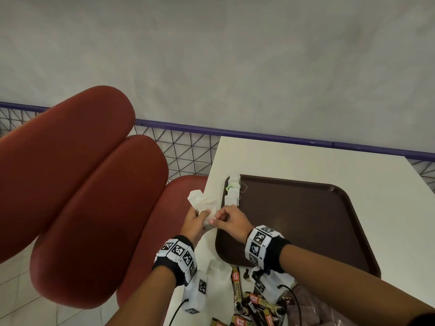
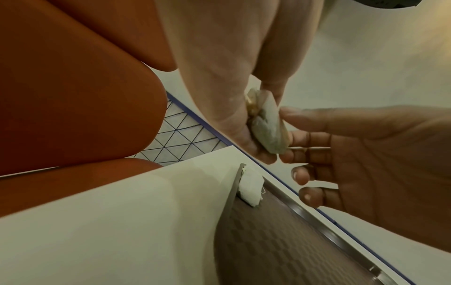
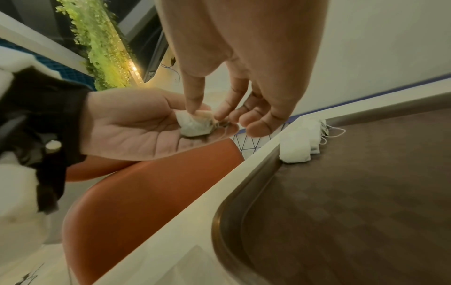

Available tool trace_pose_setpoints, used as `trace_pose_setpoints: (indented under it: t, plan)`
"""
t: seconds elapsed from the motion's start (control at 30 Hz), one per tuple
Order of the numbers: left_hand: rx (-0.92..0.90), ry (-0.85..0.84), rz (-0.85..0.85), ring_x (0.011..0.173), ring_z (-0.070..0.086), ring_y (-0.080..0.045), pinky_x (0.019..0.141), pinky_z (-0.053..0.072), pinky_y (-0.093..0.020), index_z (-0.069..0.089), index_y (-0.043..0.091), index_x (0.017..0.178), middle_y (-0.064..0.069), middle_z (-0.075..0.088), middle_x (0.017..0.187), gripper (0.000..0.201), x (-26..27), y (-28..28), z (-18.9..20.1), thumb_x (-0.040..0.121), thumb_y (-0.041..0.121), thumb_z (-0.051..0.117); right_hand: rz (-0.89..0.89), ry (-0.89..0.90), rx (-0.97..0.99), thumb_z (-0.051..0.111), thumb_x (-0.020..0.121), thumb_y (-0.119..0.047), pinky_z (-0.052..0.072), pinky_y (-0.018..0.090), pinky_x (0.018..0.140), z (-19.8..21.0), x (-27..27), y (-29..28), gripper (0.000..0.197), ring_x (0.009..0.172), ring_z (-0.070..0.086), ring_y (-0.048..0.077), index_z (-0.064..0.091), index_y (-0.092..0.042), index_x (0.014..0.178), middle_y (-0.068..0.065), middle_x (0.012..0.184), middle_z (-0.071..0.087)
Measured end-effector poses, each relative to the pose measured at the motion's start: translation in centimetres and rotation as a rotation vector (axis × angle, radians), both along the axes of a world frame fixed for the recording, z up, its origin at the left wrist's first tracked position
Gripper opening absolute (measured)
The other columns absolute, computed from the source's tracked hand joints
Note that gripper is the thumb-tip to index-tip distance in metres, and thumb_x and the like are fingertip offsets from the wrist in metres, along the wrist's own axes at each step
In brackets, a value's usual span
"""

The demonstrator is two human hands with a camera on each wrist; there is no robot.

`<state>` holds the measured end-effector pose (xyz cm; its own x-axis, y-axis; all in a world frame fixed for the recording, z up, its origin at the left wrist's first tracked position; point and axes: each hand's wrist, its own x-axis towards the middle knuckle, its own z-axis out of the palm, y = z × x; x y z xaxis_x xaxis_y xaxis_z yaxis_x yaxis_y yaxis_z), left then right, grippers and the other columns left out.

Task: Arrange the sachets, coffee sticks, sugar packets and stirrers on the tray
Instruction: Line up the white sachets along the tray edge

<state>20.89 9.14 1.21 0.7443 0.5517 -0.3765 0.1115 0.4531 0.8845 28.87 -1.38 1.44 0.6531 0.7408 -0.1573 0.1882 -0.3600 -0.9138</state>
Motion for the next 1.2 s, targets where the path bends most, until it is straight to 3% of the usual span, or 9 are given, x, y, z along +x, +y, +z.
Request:
trace_pose_setpoints:
  t: [0.1,0.27,0.47,0.63,0.83,1.0,1.1,1.2]
  plan:
    - [-0.019,0.004,0.002,0.095,0.061,-0.024,0.070,0.055,-0.034,0.044,0.005,0.130,-0.014,0.059,0.114,0.035,0.3,-0.3,-0.1,0.095,0.002,0.043,-0.005,0.069,-0.004,0.074,0.077,-0.017,0.039,0.007,0.062,0.1,0.3,-0.4,0.020,0.068,0.047,0.002,0.054,-0.021,0.074,-0.006,0.078,0.051]
    - [-0.045,0.005,0.026,0.098,0.059,-0.026,0.075,0.052,-0.039,0.043,0.006,0.132,-0.015,0.057,0.119,0.036,0.5,-0.4,-0.1,0.096,0.004,0.043,-0.025,0.205,0.019,0.070,0.079,-0.009,0.038,0.011,0.059,-0.2,1.1,-0.6,0.022,0.071,0.049,0.005,0.053,-0.019,0.070,-0.005,0.077,0.053]
    - [-0.042,0.010,0.079,0.098,0.060,-0.026,0.065,0.056,-0.032,0.045,0.004,0.130,-0.014,0.057,0.117,0.035,0.6,0.3,-0.4,0.096,0.006,0.043,-0.080,0.249,0.047,0.065,0.082,-0.007,0.042,0.019,0.056,-0.4,1.9,-1.0,0.021,0.074,0.051,0.011,0.053,-0.017,0.070,-0.002,0.079,0.055]
    - [-0.024,0.069,0.110,0.113,0.056,-0.041,0.059,0.058,-0.028,0.046,0.012,0.131,-0.017,0.053,0.130,0.036,0.0,1.4,-1.5,0.095,0.010,0.046,-0.221,0.188,0.068,0.065,0.081,-0.003,0.041,0.016,0.050,-0.8,3.8,-1.8,0.024,0.063,0.050,0.011,0.051,-0.016,0.068,0.001,0.071,0.056]
    - [-0.009,0.062,0.135,0.111,0.053,-0.028,0.063,0.058,-0.029,0.051,0.013,0.125,-0.012,0.054,0.127,0.032,-0.9,2.0,-1.8,0.095,0.007,0.047,-0.398,0.076,-0.045,0.064,0.078,0.002,0.041,0.023,0.050,-2.7,5.8,-2.4,0.031,0.059,0.050,0.020,0.044,-0.020,0.067,0.003,0.069,0.052]
    - [-0.005,0.078,0.140,0.111,0.054,-0.027,0.069,0.058,-0.032,0.049,0.007,0.130,-0.011,0.055,0.127,0.036,-1.5,2.2,-1.8,0.094,0.007,0.050,-0.380,0.069,-0.041,0.059,0.079,0.007,0.041,0.013,0.041,-3.6,5.7,-1.2,0.032,0.055,0.050,0.014,0.048,-0.020,0.065,0.001,0.067,0.053]
    - [-0.013,0.075,0.144,0.106,0.056,-0.025,0.070,0.057,-0.033,0.049,0.008,0.129,-0.009,0.056,0.122,0.036,-1.9,2.2,-1.6,0.093,0.007,0.050,-0.359,0.054,-0.071,0.055,0.080,0.009,0.045,0.018,0.053,-4.0,5.4,-0.2,0.034,0.065,0.051,0.016,0.052,-0.022,0.067,-0.002,0.068,0.050]
    - [-0.022,0.080,0.152,0.106,0.057,-0.026,0.061,0.055,-0.028,0.050,0.009,0.128,-0.010,0.057,0.123,0.035,-2.2,2.4,-1.6,0.093,0.007,0.051,-0.332,0.020,-0.153,0.052,0.081,0.010,0.042,0.024,0.064,-4.0,5.3,0.5,0.027,0.077,0.051,0.019,0.057,-0.017,0.077,-0.003,0.073,0.051]
